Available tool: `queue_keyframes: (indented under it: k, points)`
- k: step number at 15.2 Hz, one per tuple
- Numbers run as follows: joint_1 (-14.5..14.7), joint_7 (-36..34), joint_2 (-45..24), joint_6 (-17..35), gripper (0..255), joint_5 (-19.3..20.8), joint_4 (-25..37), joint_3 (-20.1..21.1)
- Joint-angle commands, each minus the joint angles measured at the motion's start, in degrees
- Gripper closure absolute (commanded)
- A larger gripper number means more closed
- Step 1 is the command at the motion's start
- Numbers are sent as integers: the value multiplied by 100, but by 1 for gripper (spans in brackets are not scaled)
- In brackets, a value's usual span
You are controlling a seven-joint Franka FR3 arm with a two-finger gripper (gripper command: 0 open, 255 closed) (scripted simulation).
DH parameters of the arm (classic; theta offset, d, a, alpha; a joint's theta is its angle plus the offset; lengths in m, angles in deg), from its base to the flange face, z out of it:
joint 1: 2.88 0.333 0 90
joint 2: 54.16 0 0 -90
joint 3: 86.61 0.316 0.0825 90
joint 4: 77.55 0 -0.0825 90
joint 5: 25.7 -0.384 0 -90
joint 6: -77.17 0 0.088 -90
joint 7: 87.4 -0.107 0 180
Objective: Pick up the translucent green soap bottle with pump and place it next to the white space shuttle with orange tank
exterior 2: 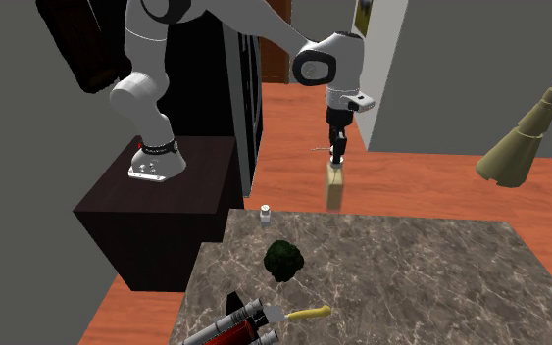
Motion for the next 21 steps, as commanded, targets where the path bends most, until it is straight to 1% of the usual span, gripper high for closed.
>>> queue_keyframes:
  k: [1,11,21]
  points:
    - [7,5,91,-130,255,9,40,-4]
    - [22,48,374,-794,255,27,425,-16]
    - [28,101,548,-1495,255,32,956,-24]
